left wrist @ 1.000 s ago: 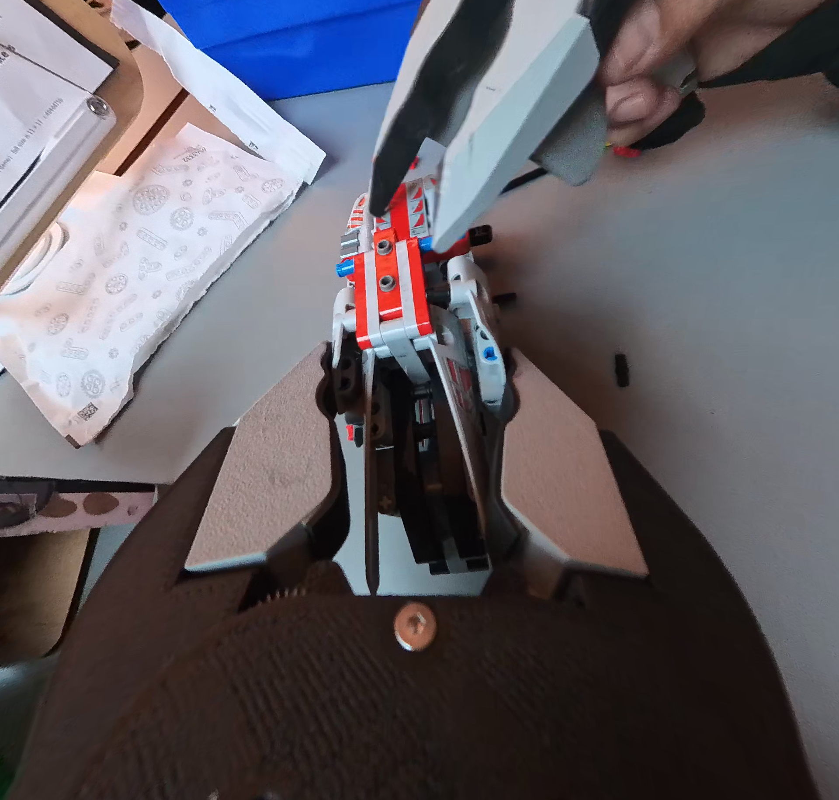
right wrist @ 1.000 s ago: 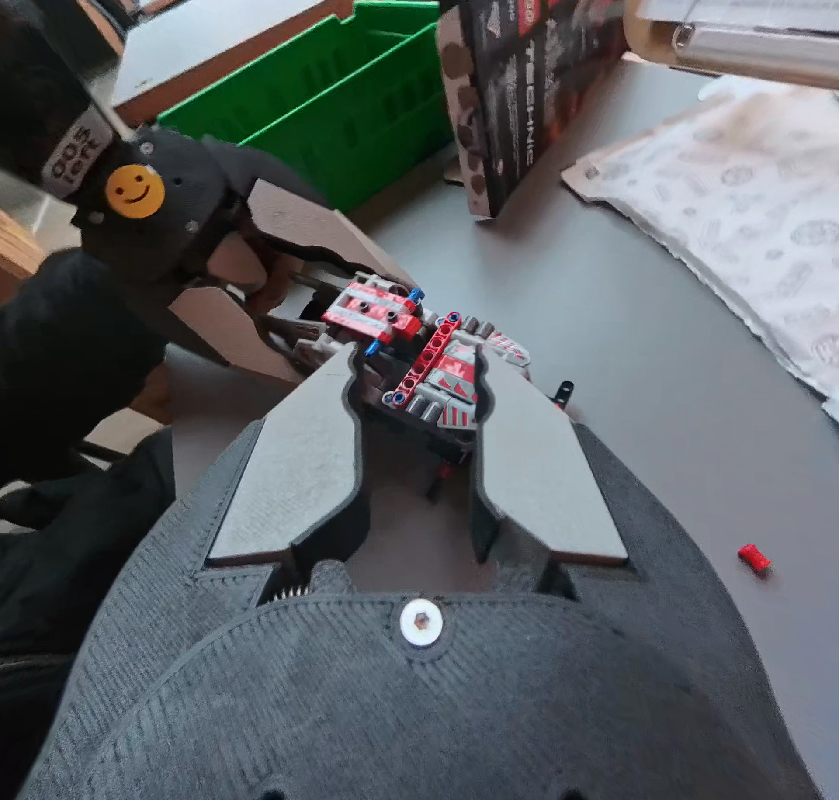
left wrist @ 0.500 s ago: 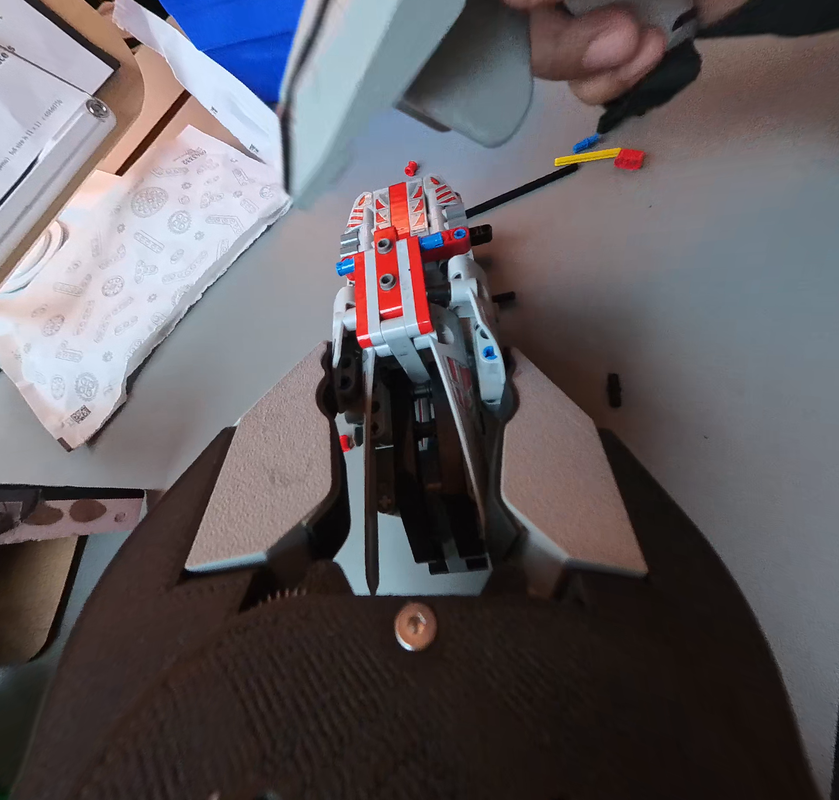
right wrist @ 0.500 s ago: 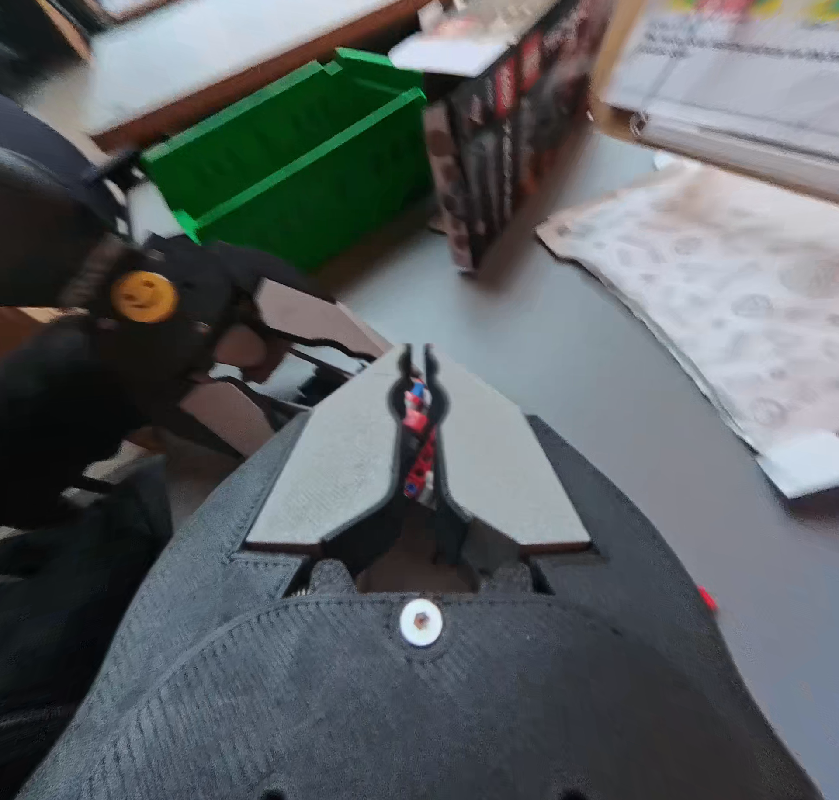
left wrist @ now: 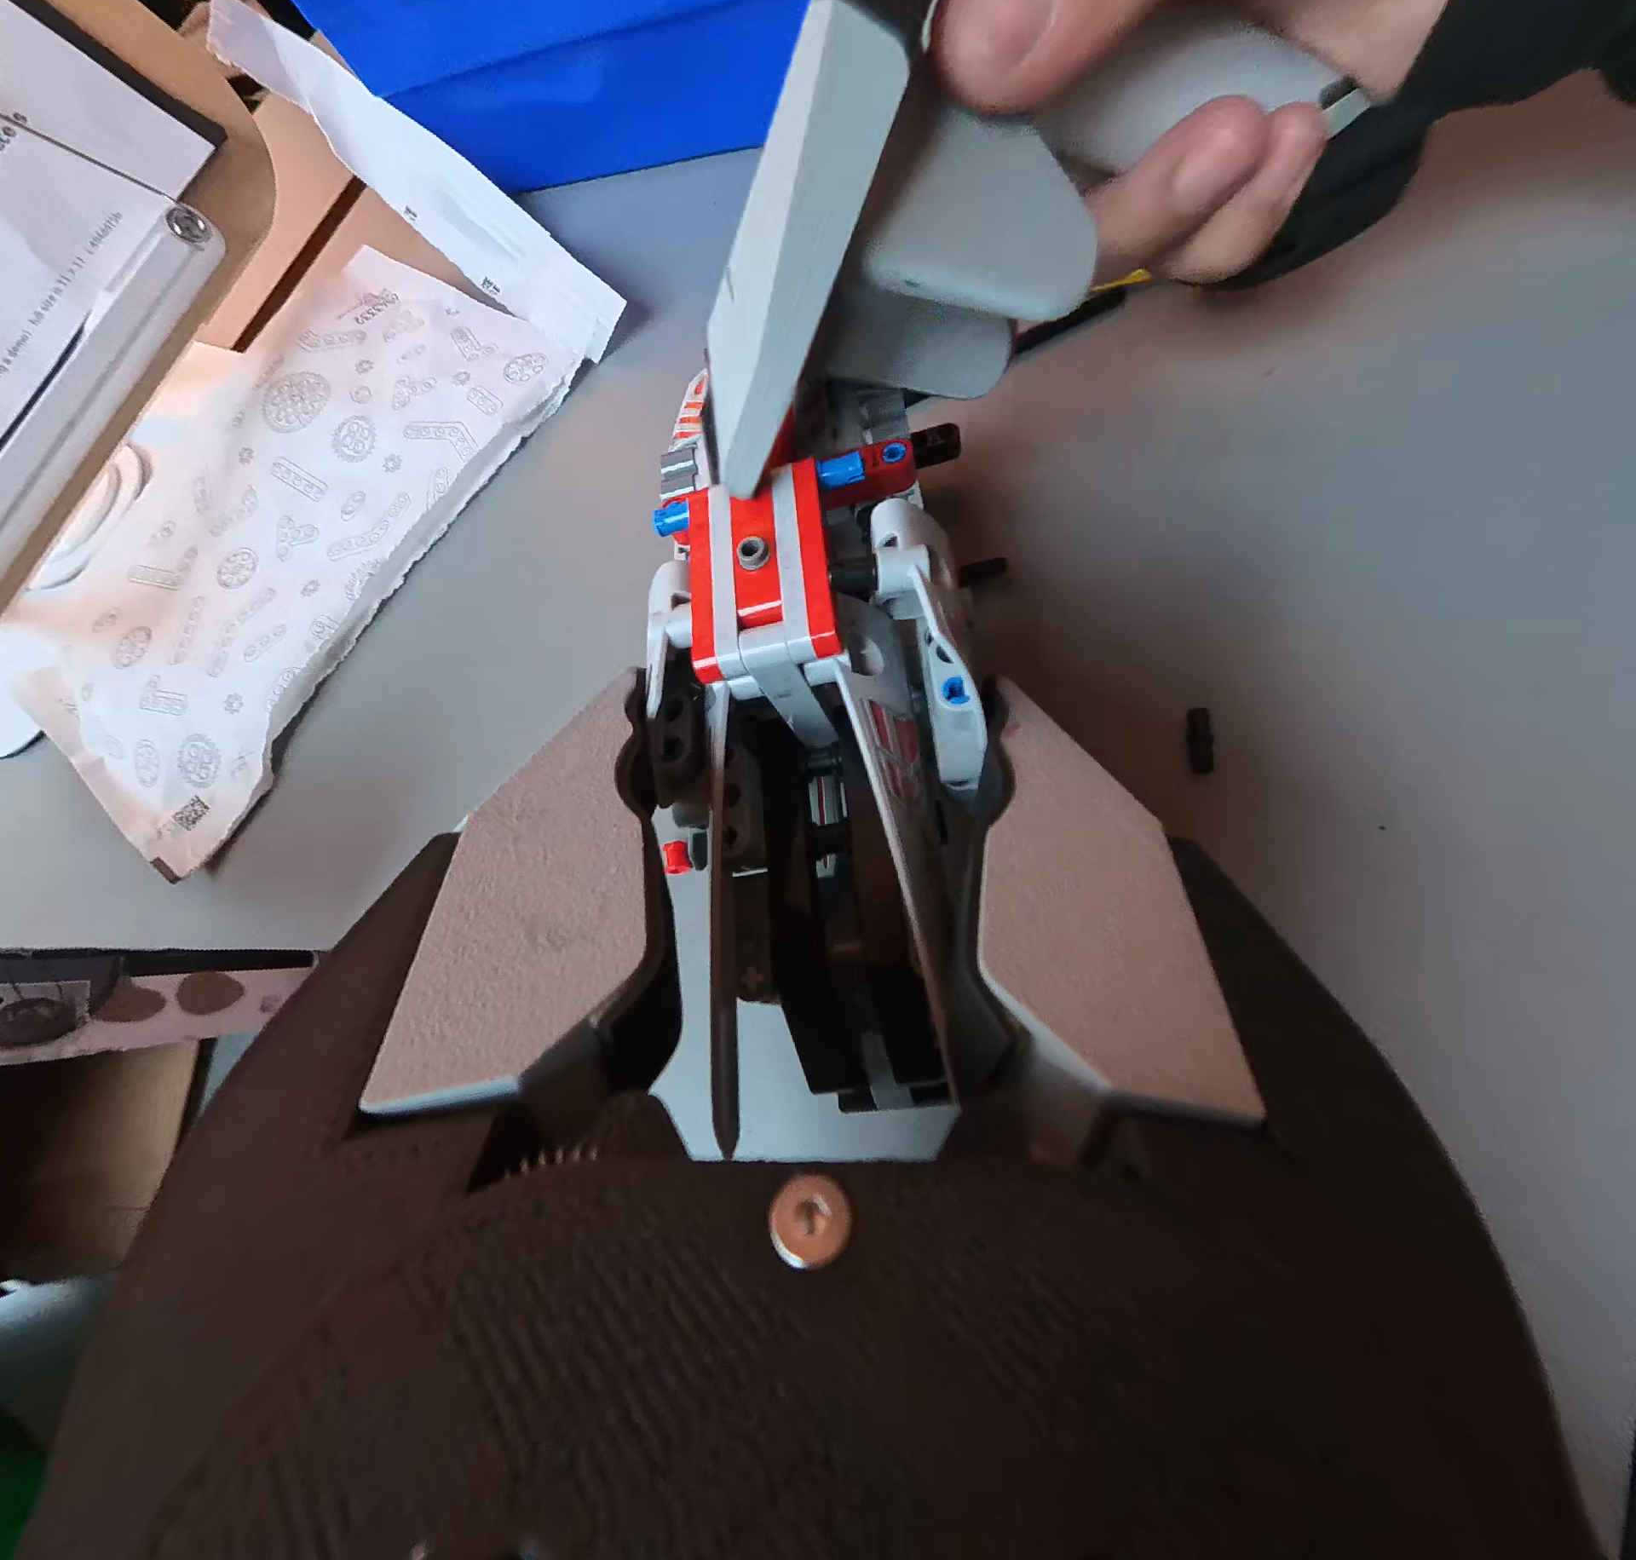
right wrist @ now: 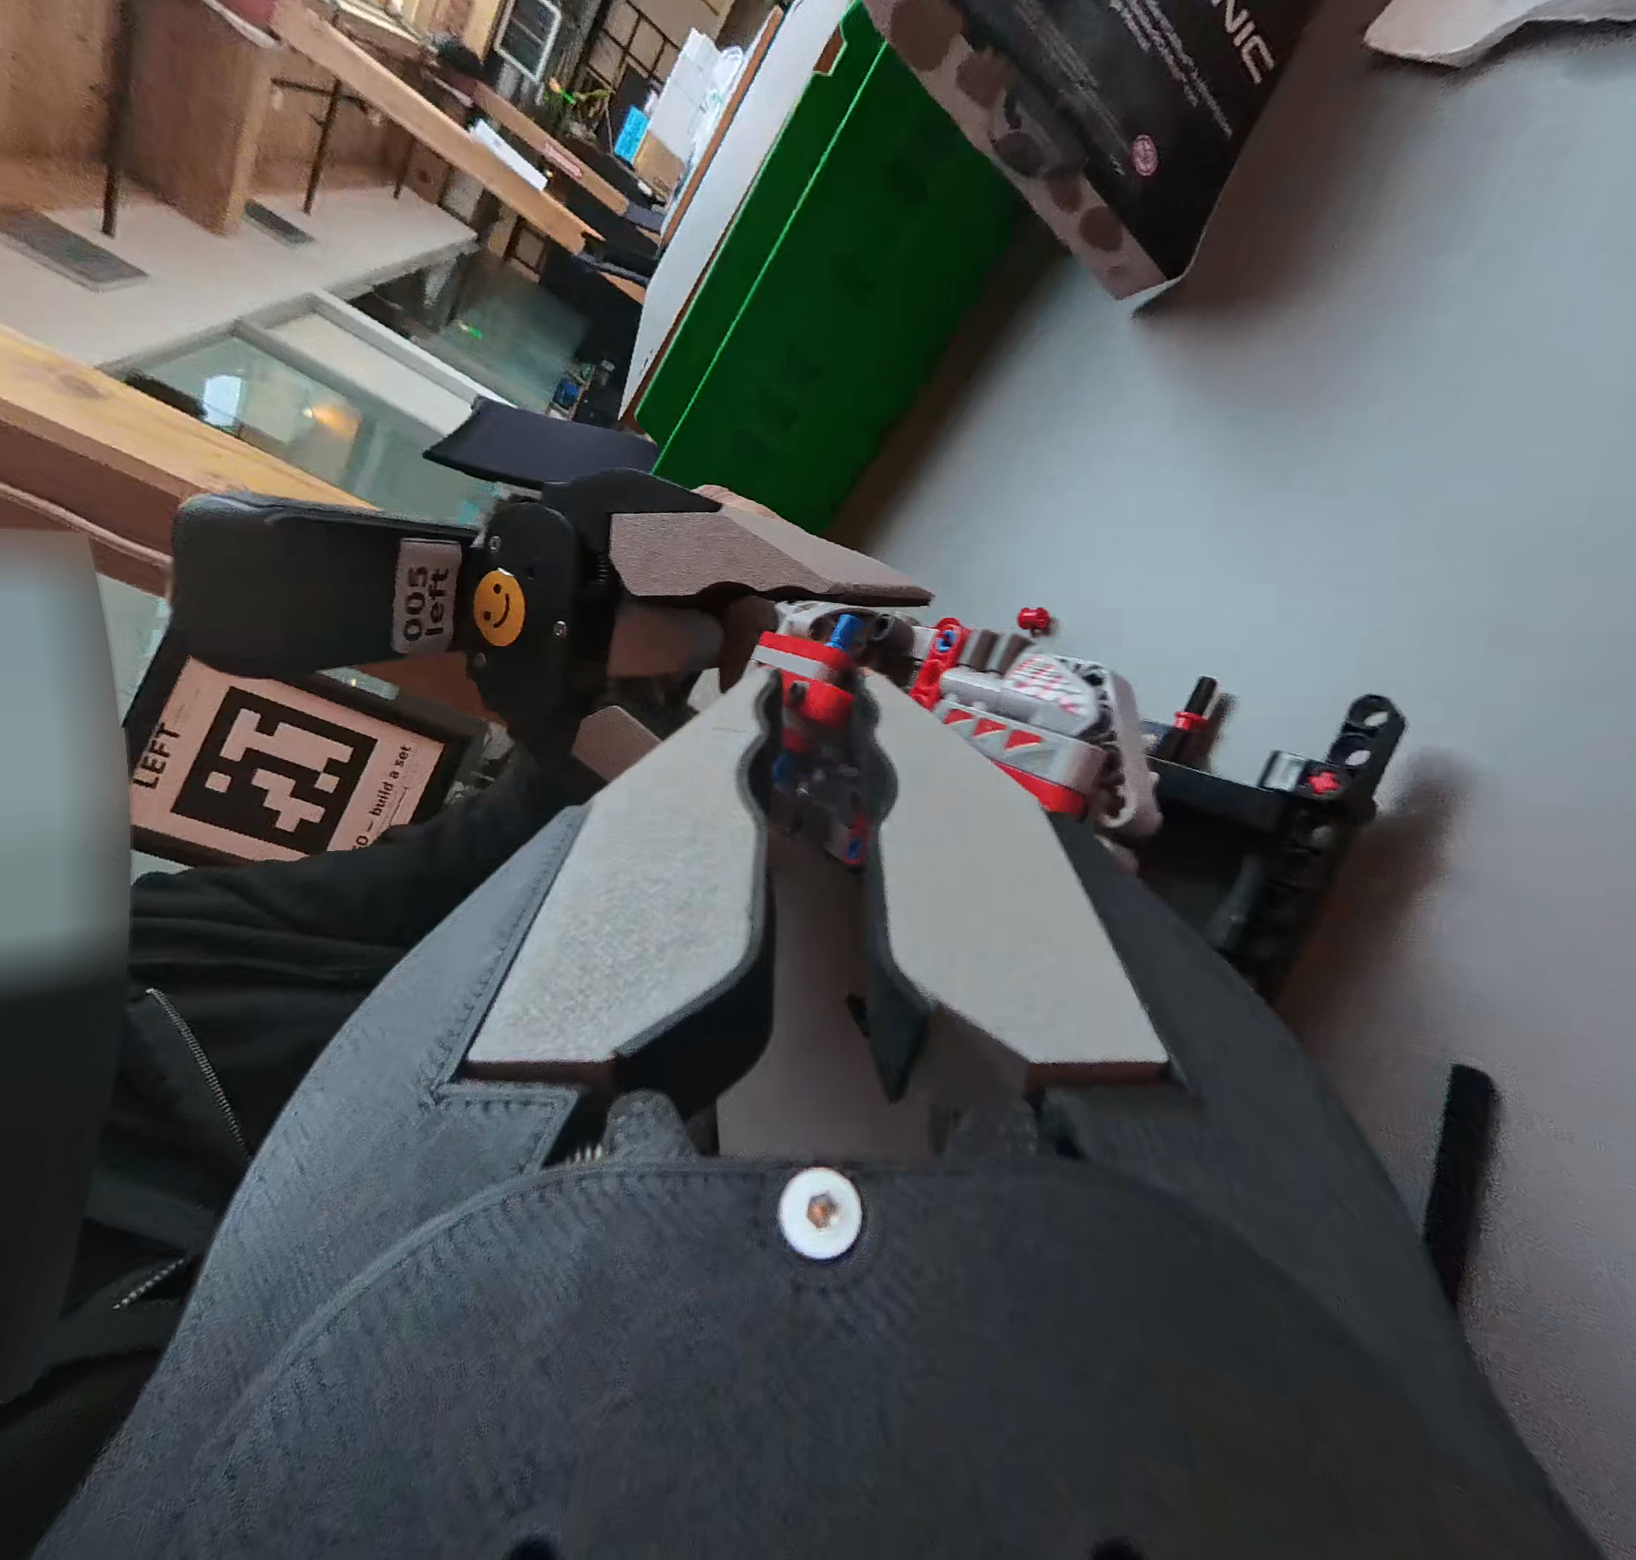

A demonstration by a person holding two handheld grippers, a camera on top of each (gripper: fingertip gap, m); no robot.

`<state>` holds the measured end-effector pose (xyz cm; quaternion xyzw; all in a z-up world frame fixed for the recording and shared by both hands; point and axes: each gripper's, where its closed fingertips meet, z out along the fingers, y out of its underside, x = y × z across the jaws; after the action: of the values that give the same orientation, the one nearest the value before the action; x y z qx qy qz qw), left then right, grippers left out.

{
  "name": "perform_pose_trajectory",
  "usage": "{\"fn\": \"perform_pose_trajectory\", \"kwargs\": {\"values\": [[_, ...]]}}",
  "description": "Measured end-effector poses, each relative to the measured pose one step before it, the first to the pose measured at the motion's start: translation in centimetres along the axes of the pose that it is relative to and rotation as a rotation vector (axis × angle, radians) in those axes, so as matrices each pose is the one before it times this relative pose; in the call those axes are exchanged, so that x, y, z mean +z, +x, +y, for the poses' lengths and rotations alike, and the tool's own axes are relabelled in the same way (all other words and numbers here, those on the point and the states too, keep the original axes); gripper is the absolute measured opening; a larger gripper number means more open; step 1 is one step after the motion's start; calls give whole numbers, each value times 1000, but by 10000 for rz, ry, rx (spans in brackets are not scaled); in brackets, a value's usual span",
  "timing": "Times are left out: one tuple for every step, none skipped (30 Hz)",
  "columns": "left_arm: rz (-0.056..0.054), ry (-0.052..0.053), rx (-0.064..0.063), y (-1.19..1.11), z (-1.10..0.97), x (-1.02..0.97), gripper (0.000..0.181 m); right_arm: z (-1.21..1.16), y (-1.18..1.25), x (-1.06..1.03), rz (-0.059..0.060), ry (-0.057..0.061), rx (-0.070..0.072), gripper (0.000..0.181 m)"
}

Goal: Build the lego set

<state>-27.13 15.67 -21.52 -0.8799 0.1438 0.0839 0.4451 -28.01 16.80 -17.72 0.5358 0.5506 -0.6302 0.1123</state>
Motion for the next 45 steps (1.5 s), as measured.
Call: {"fn": "perform_pose_trajectory", "kwargs": {"values": [[-26, -34, 58, -22, -13, 45, 71, 7, -33, -51, -175, 40, 51, 11], [-22, -56, 46, 44, -43, -2, 71, 44, -60, -35, -41, 5, -36, 11], [-31, -70, 38, -25, -24, 49, 71, 61, -93, -1, 82, -38, -181, 11], [-43, -77, 6, -48, -3, 8, 71, 55, -230, 16, 103, -78, -262, 15], [-64, -30, 12, -82, -22, 149, 71, -10, -182, 2, 188, -82, -283, 22], [-152, -12, 84, -192, 39, 137, 71, -42, 169, -7, 436, -62, -398, 24], [-197, 26, 169, -140, -52, 46, 71, -103, 228, -29, 453, 18, -496, 15], [-172, 18, 116, -60, -128, 2, 71, -132, -15, -34, 196, 88, -274, 12], [-5, -51, -29, 58, -72, -91, 71, -64, -116, 3, 33, 73, -66, 12], [127, -91, -140, 153, -25, -147, 70, 10, -89, 33, 2, 64, -111, 11], [142, -22, -179, 72, 55, -59, 70, -14, -39, 40, 12, 97, -150, 12], [68, 53, -81, 5, 31, -14, 70, -14, -45, 15, -3, 99, -145, 11], [38, 64, 20, -13, 26, -69, 69, 16, -48, -18, -59, 72, -95, 11], [6, 1, 76, 21, 13, -51, 69, 35, -67, -31, -102, 75, -4, 11], [-53, -29, 78, -6, -8, 8, 69, 27, -26, -36, -74, 103, -29, 11], [-74, -33, 65, -19, 17, 8, 70, 28, -16, -46, -26, 111, -129, 11], [-65, -11, 85, 13, -17, 40, 70, 47, -38, -61, -23, 86, -122, 11], [-61, -5, 95, 75, -49, 2, 70, 44, -46, -82, -21, 74, -118, 11], [-38, -28, 40, 25, 5, -24, 70, 19, -50, -51, 32, 69, -245, 11], [23, -39, 14, 27, 29, 17, 70, 15, -41, -8, 69, 39, -348, 11], [27, -15, 43, -107, 30, 112, 70, 19, -38, 34, 68, 6, -327, 12], [-36, -51, 138, -24, 81, -39, 70, 74, -30, 71, 28, -18, -270, 11], [-26, -75, 260, 102, 215, -265, 71, 94, -114, 61, -85, 13, -204, 11], [161, 22, 198, 338, -45, -357, 71, 60, -297, 10, -254, 68, -74, 12], [374, -58, 48, 422, 213, -480, 71, 72, -289, -51, -278, 48, 75, 11], [260, -86, -111, 96, 304, -474, 70, 31, -39, -123, -113, 50, 62, 11], [144, 33, -182, -192, 226, -529, 70, -73, 117, -207, 36, 91, -90, 11], [88, 157, -208, -273, 19, -477, 70, -108, 164, -227, 82, 91, -184, 11], [40, 235, -245, -391, -113, -536, 68, -46, 89, -169, 40, 63, -174, 12], [46, 271, -306, -349, -259, -413, 68, 20, -14, -99, -26, 28, -119, 11], [127, 243, -315, -128, -320, -305, 66, 63, -121, -18, -69, -2, -106, 11], [168, 171, -201, 49, -276, -157, 64, 80, -188, 27, -79, -29, -132, 11], [88, 73, -35, 56, -154, -71, 62, 96, -196, 32, -66, -53, -159, 11], [-5, -17, 89, -4, -26, -88, 62, 82, -166, 21, -41, -66, -168, 11], [-15, -45, 150, 37, -1, -89, 62, 85, -159, -8, -34, -68, -166, 11], [-119, 28, 112, -162, -111, -277, 55, 106, -188, -18, -80, -74, -154, 11], [-335, 126, 74, -548, -237, -471, 38, 138, -247, -19, -132, -78, -115, 11], [-93, 75, 8, -264, -180, -355, 38, 109, -184, -33, -103, -56, -66, 11], [-132, 34, -77, -366, -84, -357, 33, 37, -91, -9, -46, -14, -29, 11], [-272, -54, 18, -517, 72, -180, 24, 16, -52, -2, -35, 10, 16, 11], [-100, -112, 182, -1, 163, 26, 24, 17, -72, 26, -47, 3, 36, 11], [-28, -196, 295, 237, 231, 232, 24, 33, -103, 38, -53, -22, 2, 11], [-195, -176, 323, 40, 118, 359, 25, 58, -171, 47, -70, -49, -29, 11], [-92, -24, 329, 281, -187, 175, 28, 47, -163, 40, -68, -45, -10, 10], [-24, 104, 264, 304, -397, 140, 24, 15, -46, -28, -22, -21, 44, 10]]}}
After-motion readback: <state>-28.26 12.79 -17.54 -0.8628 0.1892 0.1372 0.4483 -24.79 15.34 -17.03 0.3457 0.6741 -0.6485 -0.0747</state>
